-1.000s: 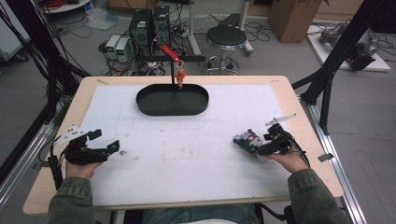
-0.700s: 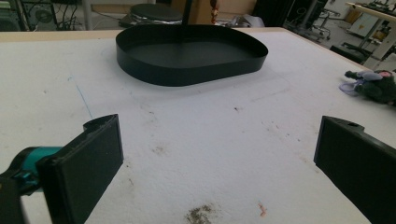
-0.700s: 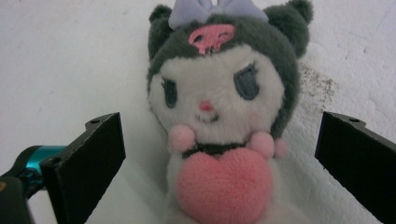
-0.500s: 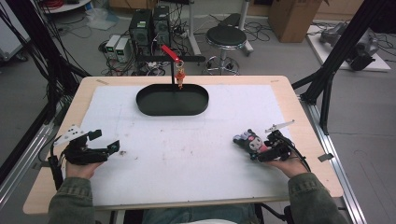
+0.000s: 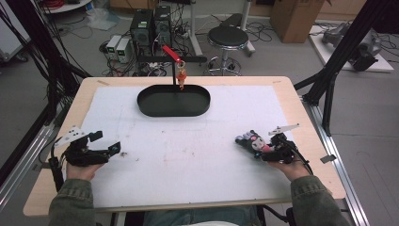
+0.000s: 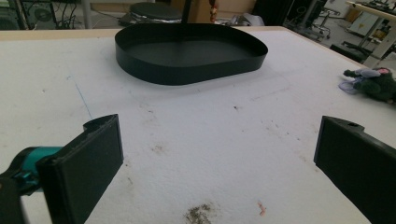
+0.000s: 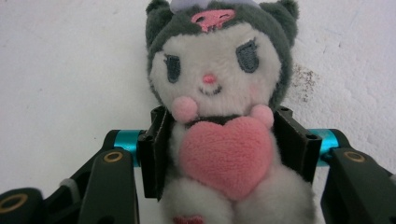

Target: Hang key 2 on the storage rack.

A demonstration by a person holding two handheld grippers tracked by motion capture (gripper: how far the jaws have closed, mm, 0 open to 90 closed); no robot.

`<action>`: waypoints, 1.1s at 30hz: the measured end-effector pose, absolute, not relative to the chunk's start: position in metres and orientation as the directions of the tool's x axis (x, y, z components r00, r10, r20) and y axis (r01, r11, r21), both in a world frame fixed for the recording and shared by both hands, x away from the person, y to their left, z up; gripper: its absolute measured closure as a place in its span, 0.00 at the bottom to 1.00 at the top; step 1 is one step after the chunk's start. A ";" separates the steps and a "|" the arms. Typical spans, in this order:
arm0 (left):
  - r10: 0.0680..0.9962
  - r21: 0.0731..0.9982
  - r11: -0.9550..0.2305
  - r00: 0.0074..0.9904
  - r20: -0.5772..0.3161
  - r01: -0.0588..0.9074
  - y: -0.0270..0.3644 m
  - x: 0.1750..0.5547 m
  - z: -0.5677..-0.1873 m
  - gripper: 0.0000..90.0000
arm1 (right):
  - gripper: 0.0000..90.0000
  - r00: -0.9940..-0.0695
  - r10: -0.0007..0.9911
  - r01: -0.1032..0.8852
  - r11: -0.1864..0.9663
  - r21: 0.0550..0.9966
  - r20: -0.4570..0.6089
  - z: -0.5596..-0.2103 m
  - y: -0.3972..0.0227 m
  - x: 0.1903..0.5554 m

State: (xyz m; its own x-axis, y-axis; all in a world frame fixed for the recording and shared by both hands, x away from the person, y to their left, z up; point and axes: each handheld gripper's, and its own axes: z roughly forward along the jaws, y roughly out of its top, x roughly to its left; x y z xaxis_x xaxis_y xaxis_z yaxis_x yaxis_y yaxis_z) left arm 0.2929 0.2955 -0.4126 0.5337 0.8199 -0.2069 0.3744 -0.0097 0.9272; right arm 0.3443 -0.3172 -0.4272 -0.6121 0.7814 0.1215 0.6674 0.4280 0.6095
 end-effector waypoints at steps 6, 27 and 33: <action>0.820 0.927 -0.007 0.533 -0.209 0.374 0.295 0.293 -0.413 0.02 | 0.51 -0.623 0.766 0.650 0.395 0.650 0.158 -0.411 -0.318 0.345; 0.820 0.927 -0.011 0.534 -0.206 0.375 0.296 0.293 -0.413 0.02 | 0.51 -0.687 0.707 0.588 0.406 0.700 0.167 -0.346 -0.293 0.379; 0.819 0.927 -0.010 0.535 -0.208 0.375 0.296 0.293 -0.413 0.02 | 0.51 -0.718 0.682 0.558 0.444 0.701 0.140 -0.320 -0.276 0.395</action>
